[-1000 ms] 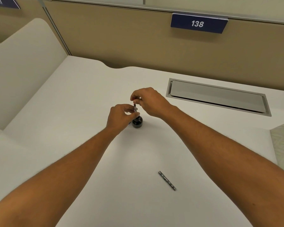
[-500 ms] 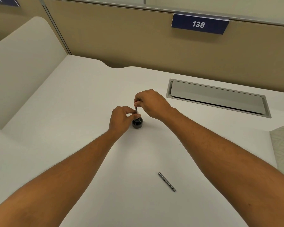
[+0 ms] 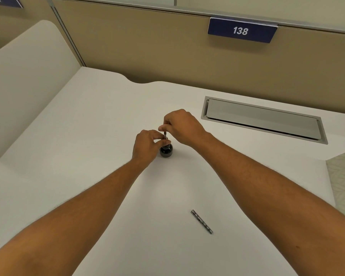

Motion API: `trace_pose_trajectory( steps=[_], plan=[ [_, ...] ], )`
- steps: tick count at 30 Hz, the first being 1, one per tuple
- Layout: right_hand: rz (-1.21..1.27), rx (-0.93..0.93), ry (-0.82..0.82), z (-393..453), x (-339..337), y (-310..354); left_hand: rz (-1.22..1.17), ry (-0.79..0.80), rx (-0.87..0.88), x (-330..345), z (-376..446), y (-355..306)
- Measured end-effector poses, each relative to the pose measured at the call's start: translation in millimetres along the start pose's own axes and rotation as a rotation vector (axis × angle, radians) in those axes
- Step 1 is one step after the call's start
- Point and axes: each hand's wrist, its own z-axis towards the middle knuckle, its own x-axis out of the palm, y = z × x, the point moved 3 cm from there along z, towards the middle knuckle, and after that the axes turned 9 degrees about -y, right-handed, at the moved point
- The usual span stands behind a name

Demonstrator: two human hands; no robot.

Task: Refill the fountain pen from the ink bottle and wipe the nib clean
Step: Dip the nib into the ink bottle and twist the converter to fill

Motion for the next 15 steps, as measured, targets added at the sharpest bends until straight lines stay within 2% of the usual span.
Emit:
trace_pose_trajectory(
  steps=[3,8,15],
  plan=[
    [-0.066,-0.011,-0.042,0,2,0,-0.004,-0.013,0.002,-1,0,-2],
    [-0.011,-0.079,0.069,1,-4,2,-0.003,0.006,0.021,0,-1,-2],
    [-0.265,-0.136,0.023,4,-1,9,0.014,-0.008,0.012,2,-1,-3]
  ],
)
